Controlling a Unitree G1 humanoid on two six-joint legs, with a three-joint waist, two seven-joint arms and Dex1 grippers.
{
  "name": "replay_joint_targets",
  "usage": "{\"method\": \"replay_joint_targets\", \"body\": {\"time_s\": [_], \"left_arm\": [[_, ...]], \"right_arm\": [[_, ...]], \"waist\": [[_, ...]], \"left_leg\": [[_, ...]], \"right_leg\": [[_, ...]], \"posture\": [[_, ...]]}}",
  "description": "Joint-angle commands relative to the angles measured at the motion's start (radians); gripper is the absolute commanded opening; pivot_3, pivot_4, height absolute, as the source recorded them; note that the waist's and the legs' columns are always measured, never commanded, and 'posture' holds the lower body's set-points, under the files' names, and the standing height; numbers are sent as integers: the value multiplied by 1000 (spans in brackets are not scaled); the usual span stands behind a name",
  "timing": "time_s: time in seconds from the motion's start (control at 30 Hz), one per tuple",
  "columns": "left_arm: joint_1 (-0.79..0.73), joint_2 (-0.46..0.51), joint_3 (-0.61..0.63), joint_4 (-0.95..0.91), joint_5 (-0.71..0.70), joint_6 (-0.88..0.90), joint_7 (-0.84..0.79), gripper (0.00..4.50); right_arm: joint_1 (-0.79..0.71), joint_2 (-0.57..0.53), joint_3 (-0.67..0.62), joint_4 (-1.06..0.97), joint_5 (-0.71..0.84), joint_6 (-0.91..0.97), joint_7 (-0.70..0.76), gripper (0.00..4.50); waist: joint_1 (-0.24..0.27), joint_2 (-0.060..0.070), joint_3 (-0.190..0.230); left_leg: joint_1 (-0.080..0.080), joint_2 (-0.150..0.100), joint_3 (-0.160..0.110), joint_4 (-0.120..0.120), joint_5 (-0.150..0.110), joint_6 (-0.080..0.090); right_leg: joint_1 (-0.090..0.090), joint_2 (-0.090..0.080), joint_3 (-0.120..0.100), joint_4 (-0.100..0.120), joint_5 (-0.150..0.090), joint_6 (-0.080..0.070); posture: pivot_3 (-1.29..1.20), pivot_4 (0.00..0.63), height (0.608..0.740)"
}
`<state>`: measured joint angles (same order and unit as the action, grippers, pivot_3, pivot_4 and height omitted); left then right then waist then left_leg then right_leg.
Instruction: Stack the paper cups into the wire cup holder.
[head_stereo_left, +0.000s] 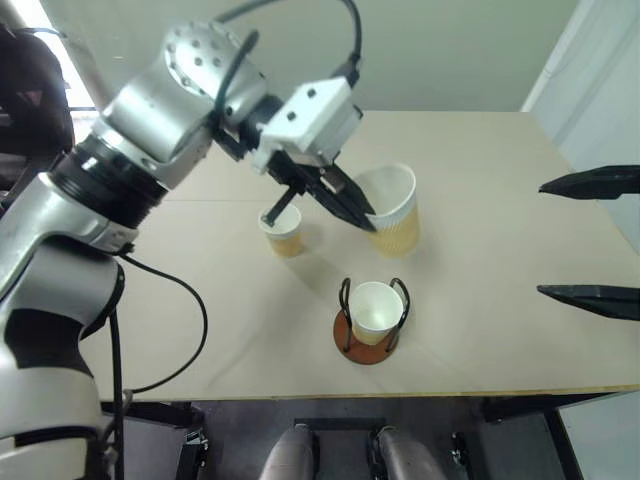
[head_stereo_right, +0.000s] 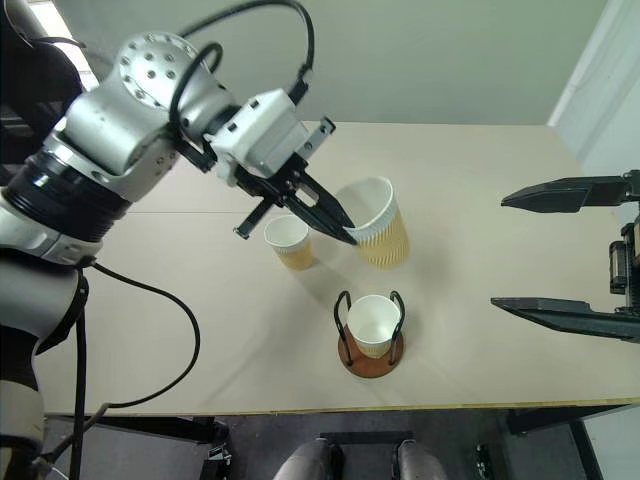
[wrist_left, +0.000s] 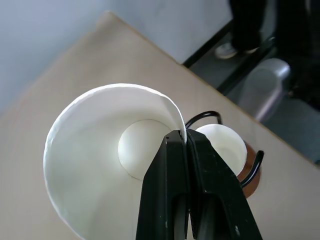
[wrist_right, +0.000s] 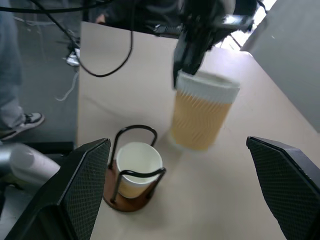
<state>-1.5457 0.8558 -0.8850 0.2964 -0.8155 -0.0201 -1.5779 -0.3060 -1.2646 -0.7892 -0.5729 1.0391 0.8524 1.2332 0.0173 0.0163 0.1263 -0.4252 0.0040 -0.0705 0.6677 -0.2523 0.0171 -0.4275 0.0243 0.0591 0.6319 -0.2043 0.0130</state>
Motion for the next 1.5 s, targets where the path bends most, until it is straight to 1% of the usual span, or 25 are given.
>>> {"method": "replay_joint_targets", "body": {"time_s": [0.03, 0.17, 0.27, 0.37, 0.63, 0.73, 0.93, 1.07, 1.17, 1.27, 1.4, 1.5], "left_arm": [[-42, 27, -84, -37, -43, -74, -37, 44], [-58, 57, -188, -80, -70, -132, -37, 44], [-73, 66, -227, -115, -101, -151, -37, 44], [-78, 57, -256, -102, -96, -165, -37, 44], [-76, 24, -290, -62, -69, -184, -37, 44], [-69, -5, -289, -27, -54, -185, -37, 44], [-61, -37, -288, 6, -31, -194, -37, 44], [-62, -42, -293, 13, -42, -180, -37, 44], [-62, -48, -295, 26, -43, -177, -37, 649], [-61, -54, -295, 35, -40, -177, -37, 1660], [-56, -60, -291, 48, -28, -187, -37, 3131], [-45, -88, -243, 100, -1, -184, -37, 4249]], "right_arm": [[7, -22, -64, -23, 20, 16, -18, 4500], [20, -23, -77, -34, 18, 23, -25, 4500], [23, -26, -77, -36, 12, 20, -31, 4500], [20, -27, -70, -38, 13, 16, -38, 4500], [23, -22, -69, -52, 19, 17, -55, 4500], [28, -21, -71, -55, 17, 19, -60, 4500], [34, -25, -82, -62, 19, 28, -67, 4500], [41, -24, -91, -71, 25, 35, -73, 4500], [44, -24, -92, -75, 31, 34, -80, 4500], [46, -25, -91, -76, 34, 32, -85, 4500], [49, -24, -86, -77, 32, 28, -89, 4500], [50, -25, -79, -71, 26, 20, -86, 4500]], "waist": [[2, 1, -1], [3, 1, 0], [5, 1, 0], [8, 2, -1], [7, 3, 0], [8, 3, 0], [8, 3, 0], [8, 3, 0], [8, 3, 0], [8, 3, 0], [8, 3, 0], [9, 3, 0]], "left_leg": [[0, 0, 0, 0, 0, 0], [0, 0, 0, 1, -1, 2], [-1, -2, 0, 3, -3, 5], [-1, -4, 0, 5, -4, 8], [1, -6, 1, 13, -7, 13], [1, -7, 1, 14, -8, 13], [0, -8, 2, 15, -8, 14], [0, -8, 2, 15, -8, 14], [0, -8, 2, 15, -8, 14], [0, -8, 2, 15, -8, 15], [0, -8, 2, 15, -8, 15], [0, -8, 2, 15, -8, 15]], "right_leg": [[0, 0, 0, -2, 0, 1], [2, -2, 0, -4, -2, 3], [3, -4, 0, -4, -2, 5], [5, -6, -1, -4, -4, 7], [10, -8, -2, -3, -3, 10], [10, -9, -2, -3, -3, 11], [11, -10, -1, -3, -3, 13], [10, -9, -1, -3, -3, 14], [10, -9, -1, -3, -4, 14], [10, -10, -1, -3, -4, 14], [11, -10, -1, -3, -4, 15], [11, -10, -1, -3, -4, 15]], "posture": [[0, 150, 740], [0, 150, 740], [0, 150, 740], [0, 150, 740], [0, 150, 740], [0, 150, 740], [0, 150, 740], [0, 150, 740], [0, 150, 740], [0, 150, 740], [0, 150, 740], [0, 150, 740]]}}
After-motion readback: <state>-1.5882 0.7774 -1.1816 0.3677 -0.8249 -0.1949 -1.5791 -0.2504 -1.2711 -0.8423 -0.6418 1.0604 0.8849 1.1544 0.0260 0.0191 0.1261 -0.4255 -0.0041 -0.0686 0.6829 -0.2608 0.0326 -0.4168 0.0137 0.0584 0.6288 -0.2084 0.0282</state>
